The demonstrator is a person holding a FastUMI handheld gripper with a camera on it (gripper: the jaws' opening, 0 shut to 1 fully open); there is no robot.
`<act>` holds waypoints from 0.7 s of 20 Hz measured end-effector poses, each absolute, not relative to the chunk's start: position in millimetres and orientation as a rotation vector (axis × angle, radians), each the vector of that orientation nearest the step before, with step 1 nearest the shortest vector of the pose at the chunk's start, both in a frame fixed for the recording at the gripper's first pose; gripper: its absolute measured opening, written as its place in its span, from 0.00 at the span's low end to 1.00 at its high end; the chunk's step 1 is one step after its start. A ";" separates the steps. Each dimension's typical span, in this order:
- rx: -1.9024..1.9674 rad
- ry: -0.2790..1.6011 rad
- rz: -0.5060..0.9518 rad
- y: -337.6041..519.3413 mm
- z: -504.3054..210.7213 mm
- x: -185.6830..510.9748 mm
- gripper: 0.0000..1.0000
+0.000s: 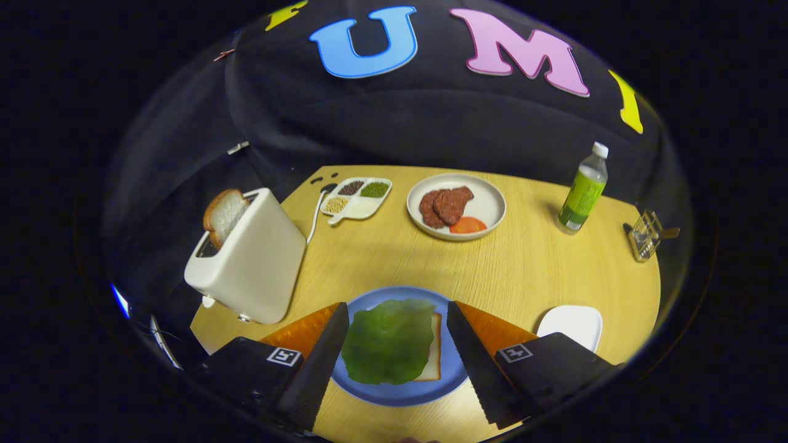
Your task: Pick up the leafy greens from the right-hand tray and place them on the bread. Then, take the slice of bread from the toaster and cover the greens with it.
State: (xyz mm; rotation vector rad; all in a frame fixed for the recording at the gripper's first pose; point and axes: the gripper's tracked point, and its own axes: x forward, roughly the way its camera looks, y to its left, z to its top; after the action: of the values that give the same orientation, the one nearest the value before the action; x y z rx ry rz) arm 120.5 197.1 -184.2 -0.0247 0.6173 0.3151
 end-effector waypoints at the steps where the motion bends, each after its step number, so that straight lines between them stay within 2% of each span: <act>1: -0.048 0.581 0.320 201.2 -166.2 121.7 1.00; 8: 0.035 0.416 0.458 297.3 -50.9 121.8 0.99; 14: -0.013 0.427 0.576 389.7 -49.1 124.3 0.99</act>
State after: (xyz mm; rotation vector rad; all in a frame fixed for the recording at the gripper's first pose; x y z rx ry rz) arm 124.3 389.7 -49.1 -0.0134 0.4272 0.5758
